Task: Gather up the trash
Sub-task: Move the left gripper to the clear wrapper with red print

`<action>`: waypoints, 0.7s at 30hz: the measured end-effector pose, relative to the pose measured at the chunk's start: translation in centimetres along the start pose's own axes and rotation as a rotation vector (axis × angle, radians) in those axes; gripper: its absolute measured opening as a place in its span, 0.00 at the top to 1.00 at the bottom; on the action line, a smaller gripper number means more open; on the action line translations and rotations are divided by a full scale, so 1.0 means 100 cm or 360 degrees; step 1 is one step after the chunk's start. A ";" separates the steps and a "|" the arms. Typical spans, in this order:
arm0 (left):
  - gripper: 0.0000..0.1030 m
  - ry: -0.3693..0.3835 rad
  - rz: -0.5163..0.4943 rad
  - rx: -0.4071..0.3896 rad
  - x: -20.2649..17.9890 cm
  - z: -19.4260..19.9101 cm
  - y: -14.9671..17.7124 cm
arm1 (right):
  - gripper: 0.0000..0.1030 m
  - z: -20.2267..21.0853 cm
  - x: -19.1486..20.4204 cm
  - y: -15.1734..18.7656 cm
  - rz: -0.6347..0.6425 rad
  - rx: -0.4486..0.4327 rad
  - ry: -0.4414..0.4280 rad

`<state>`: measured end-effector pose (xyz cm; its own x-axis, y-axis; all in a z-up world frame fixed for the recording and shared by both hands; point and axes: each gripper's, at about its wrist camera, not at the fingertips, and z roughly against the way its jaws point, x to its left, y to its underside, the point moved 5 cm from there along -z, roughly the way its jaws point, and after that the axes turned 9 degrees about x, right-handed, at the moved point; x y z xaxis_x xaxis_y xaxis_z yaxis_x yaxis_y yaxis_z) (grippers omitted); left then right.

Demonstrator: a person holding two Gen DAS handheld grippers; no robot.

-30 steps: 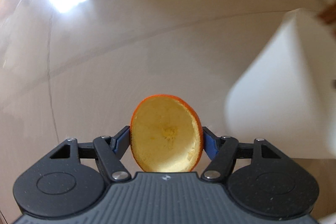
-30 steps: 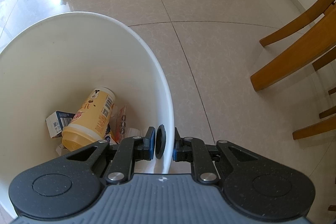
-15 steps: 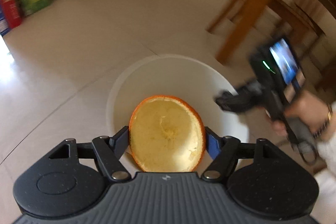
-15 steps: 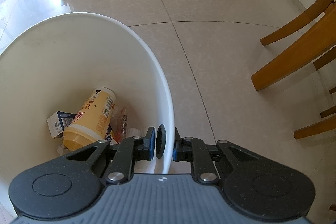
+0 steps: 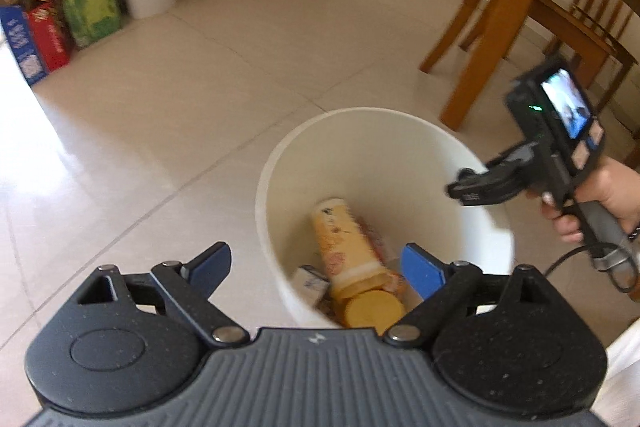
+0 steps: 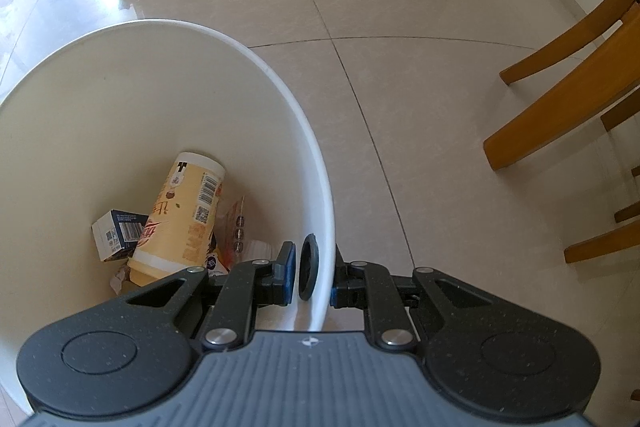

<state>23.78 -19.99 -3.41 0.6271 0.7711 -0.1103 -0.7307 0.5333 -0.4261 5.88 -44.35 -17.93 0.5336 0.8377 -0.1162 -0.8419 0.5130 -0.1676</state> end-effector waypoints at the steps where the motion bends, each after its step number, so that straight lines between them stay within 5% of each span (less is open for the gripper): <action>1: 0.08 -0.0032 0.0007 -0.0010 0.004 0.000 0.003 | 0.82 0.000 0.000 0.000 0.0000 -0.0001 0.0000; 9: 0.07 -0.0079 0.0194 0.0071 0.051 -0.033 0.046 | 0.82 0.000 0.000 0.000 0.0002 -0.0002 0.0018; 16: 0.07 -0.0025 0.0417 0.0289 0.069 -0.119 0.109 | 0.82 0.000 0.000 0.000 0.0001 -0.0001 0.0028; 21: 0.08 -0.0137 0.0502 0.0354 0.073 -0.176 0.136 | 0.82 -0.001 0.001 0.000 0.0009 -0.0004 0.0046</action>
<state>23.16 -13.23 -25.79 0.3441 0.9306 -0.1249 -0.9305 0.3203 -0.1775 5.91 -44.30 -17.99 0.5308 0.8349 -0.1452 -0.8448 0.5076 -0.1693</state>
